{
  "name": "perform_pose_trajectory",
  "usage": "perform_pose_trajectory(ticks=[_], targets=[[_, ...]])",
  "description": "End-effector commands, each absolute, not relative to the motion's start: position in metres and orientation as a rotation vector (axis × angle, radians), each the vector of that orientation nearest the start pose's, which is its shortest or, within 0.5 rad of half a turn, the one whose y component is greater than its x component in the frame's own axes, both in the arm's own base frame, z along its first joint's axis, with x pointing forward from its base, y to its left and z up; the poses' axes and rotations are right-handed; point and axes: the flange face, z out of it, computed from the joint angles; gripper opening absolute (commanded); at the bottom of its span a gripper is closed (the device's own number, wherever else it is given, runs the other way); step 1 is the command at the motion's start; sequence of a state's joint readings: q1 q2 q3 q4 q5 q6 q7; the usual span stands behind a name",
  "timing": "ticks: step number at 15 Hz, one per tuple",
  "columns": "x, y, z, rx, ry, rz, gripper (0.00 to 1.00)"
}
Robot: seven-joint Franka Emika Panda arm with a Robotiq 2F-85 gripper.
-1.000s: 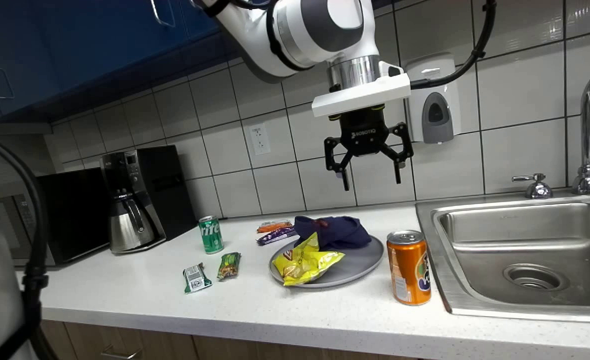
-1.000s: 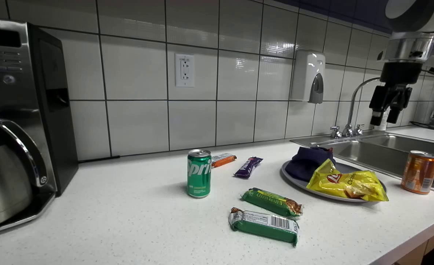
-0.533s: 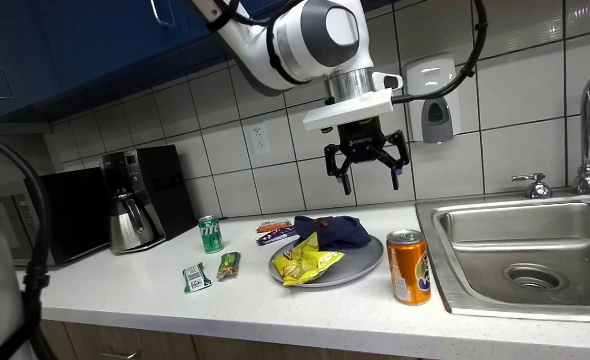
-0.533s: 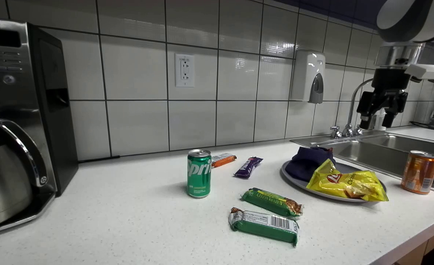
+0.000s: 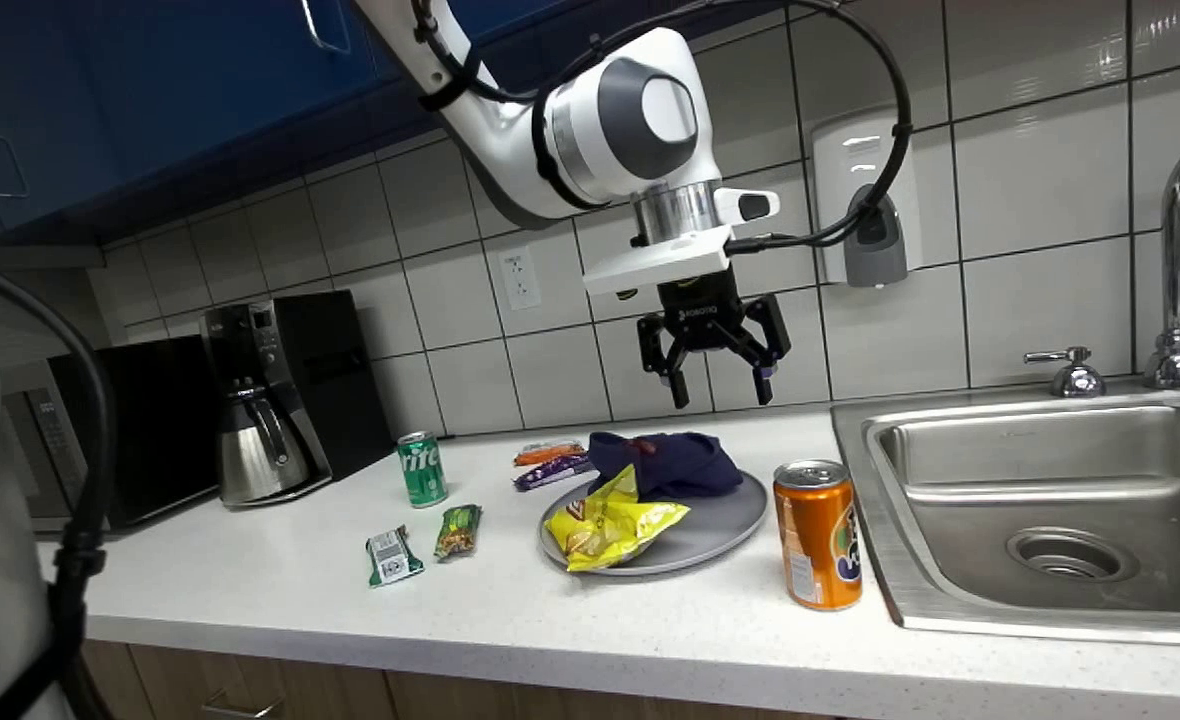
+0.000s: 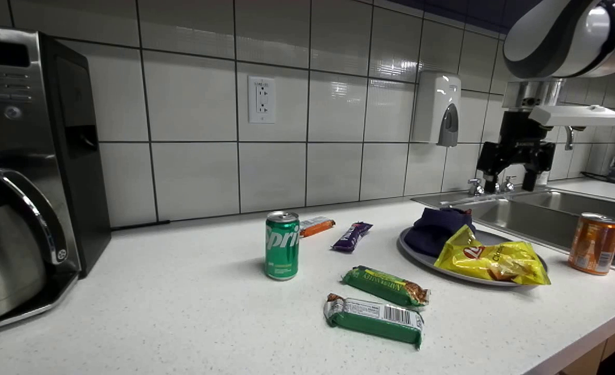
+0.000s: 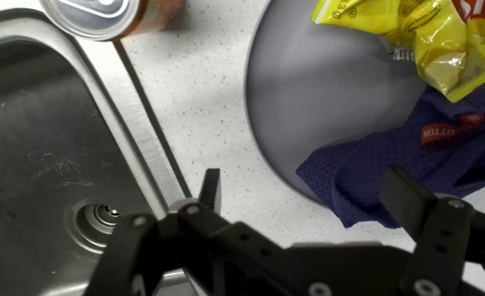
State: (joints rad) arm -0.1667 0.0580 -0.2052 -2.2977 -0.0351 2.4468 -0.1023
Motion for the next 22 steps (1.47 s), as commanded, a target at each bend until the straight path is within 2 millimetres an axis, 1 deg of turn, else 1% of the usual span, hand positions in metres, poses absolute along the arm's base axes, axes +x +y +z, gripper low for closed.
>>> perform_pose_trajectory(ticks=[1, 8, 14, 19, 22], targets=[[0.519, -0.18, 0.328, -3.128, 0.532, -0.097, 1.0], [0.546, -0.158, 0.311, -3.01, 0.783, 0.018, 1.0], [0.569, -0.142, 0.295, -2.948, 0.922, 0.028, 1.0], [0.578, -0.131, 0.274, -2.943, 0.99, 0.077, 1.0], [0.578, -0.129, 0.258, -2.942, 1.031, 0.113, 1.0]])
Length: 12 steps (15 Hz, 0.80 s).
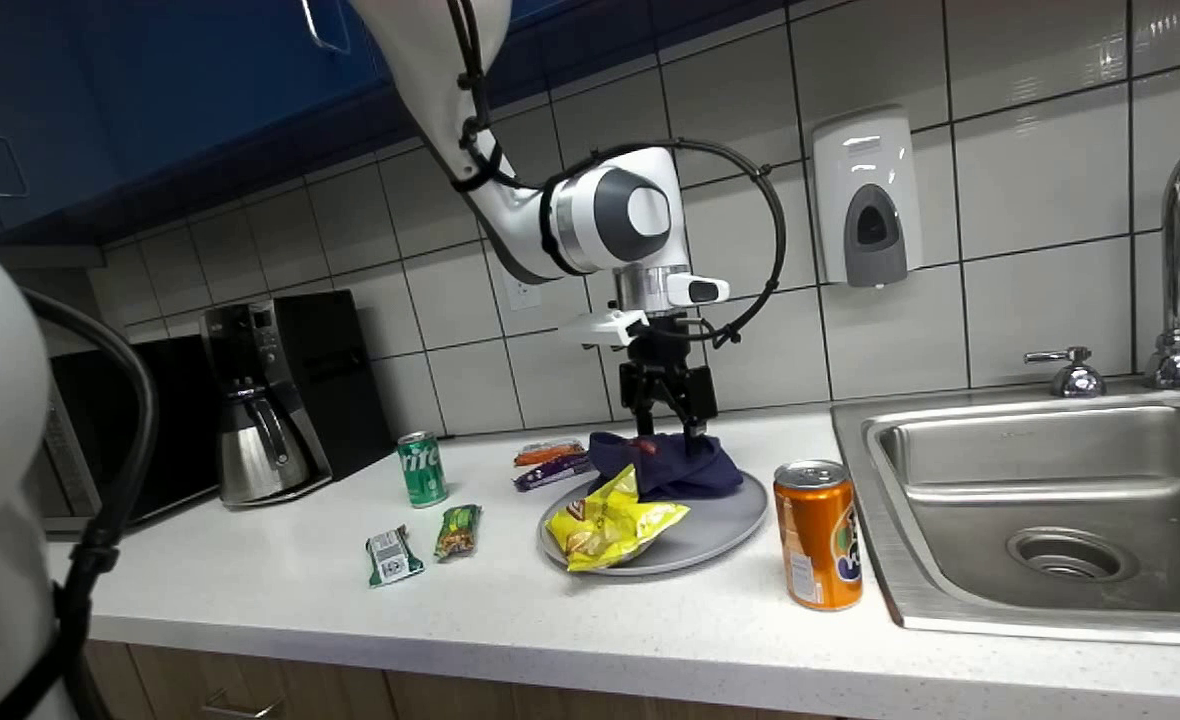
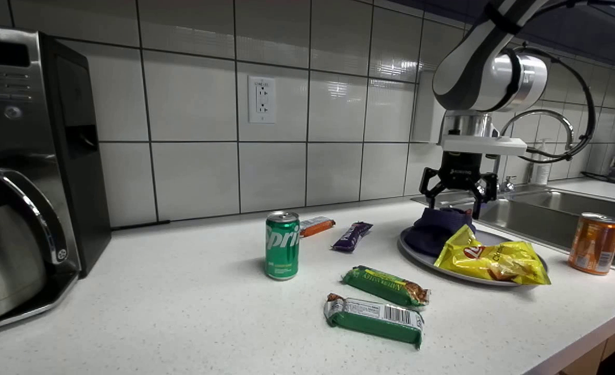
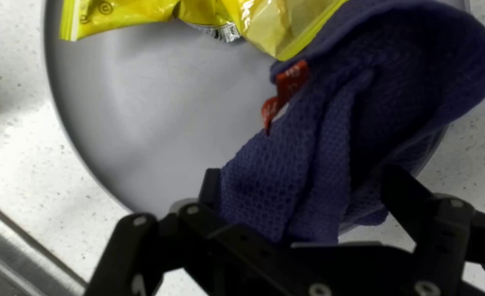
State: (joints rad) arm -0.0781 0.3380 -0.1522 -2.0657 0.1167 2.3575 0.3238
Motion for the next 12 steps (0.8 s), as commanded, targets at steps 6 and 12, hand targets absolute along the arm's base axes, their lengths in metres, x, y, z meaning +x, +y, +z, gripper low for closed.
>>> perform_pose_trajectory(ticks=[6, 12], targets=[[0.576, -0.128, 0.236, -2.936, 1.081, 0.167, 1.0], [0.576, -0.129, 0.234, -2.939, 1.084, 0.168, 1.0]])
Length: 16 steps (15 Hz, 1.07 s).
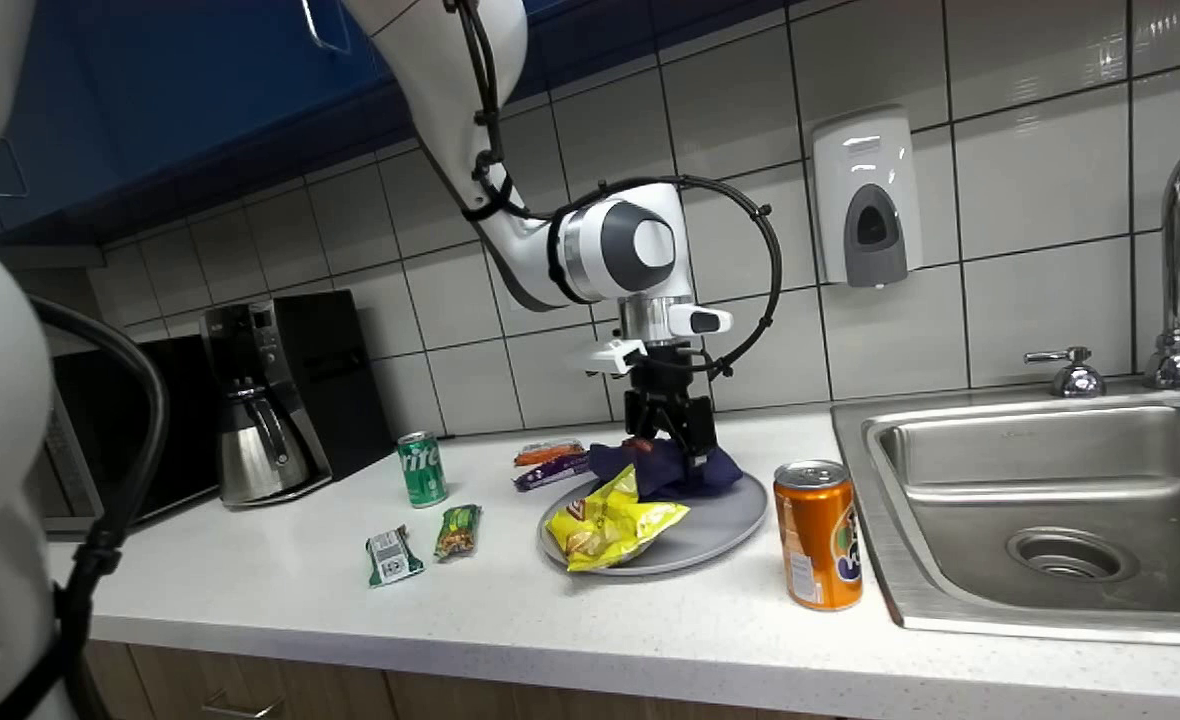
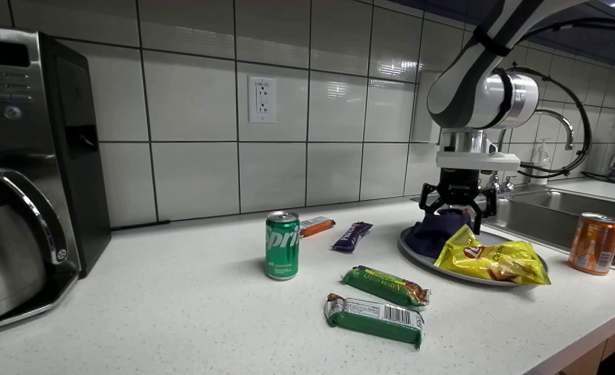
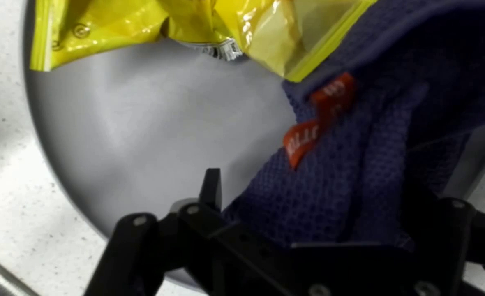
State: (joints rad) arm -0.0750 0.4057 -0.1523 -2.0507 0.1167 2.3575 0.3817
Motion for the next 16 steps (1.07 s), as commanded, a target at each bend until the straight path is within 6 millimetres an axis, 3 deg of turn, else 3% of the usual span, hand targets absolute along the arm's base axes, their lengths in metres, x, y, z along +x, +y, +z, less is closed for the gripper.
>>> perform_pose_trajectory(ticks=[1, 2, 4, 11, 13, 16], targets=[[0.5757, -0.1291, 0.2338, -2.939, 1.082, 0.167, 1.0], [0.5754, -0.1291, 0.2332, -2.942, 1.082, 0.163, 0.75], [0.5749, -0.1288, 0.2327, -2.943, 1.079, 0.162, 0.66], [0.5757, -0.1274, 0.2364, -2.946, 1.068, 0.153, 0.11], [0.5757, -0.1273, 0.2372, -2.947, 1.065, 0.152, 0.0], [0.5757, -0.127, 0.2389, -2.945, 1.06, 0.15, 0.03]])
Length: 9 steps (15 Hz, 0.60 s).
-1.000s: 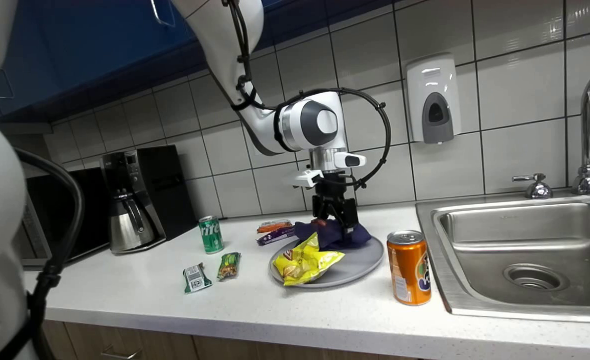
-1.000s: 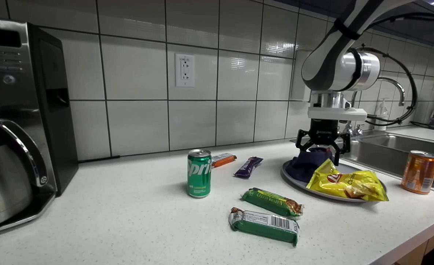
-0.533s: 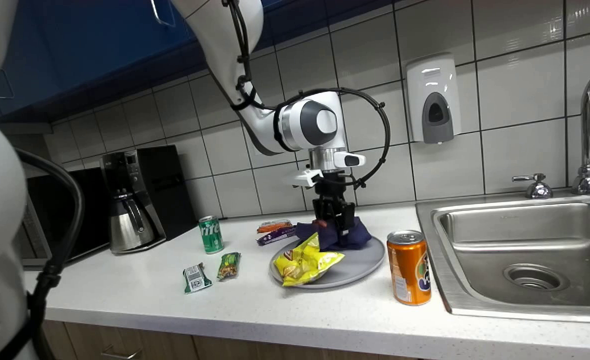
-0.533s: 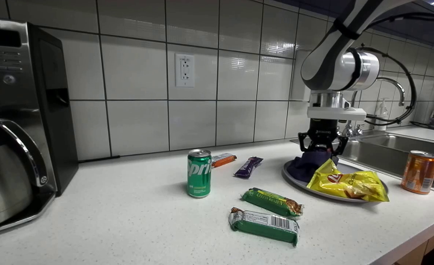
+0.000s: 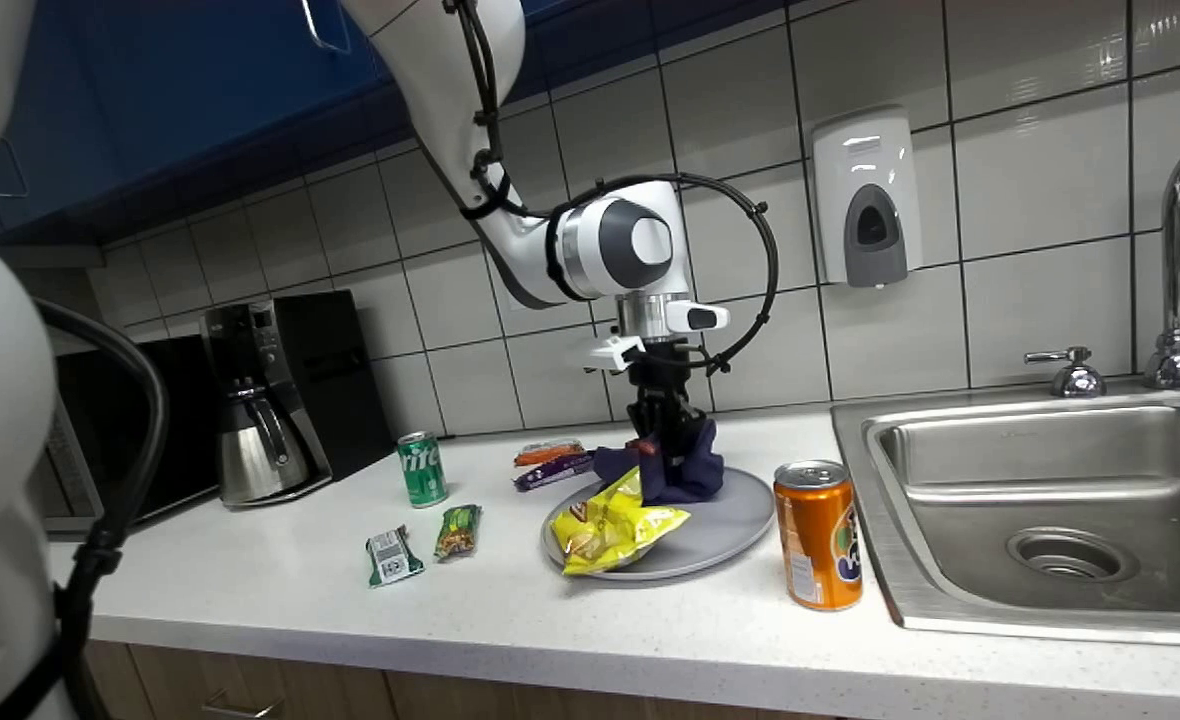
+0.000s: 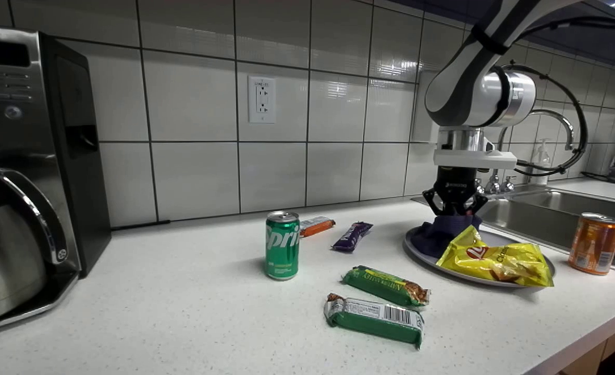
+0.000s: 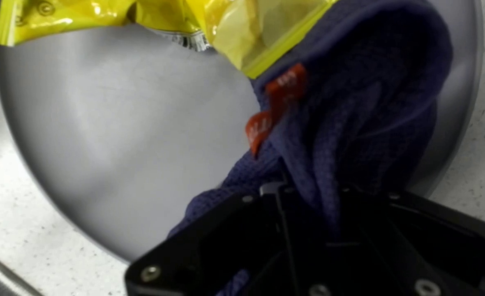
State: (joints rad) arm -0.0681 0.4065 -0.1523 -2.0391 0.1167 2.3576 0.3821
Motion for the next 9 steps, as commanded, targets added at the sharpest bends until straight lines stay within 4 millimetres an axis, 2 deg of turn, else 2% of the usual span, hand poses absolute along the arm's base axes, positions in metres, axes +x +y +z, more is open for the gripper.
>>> perform_pose_trajectory(ticks=[1, 9], targets=[[0.576, -0.127, 0.24, -2.944, 1.056, 0.15, 0.02], [0.575, -0.124, 0.269, -2.94, 1.018, 0.124, 0.03]])
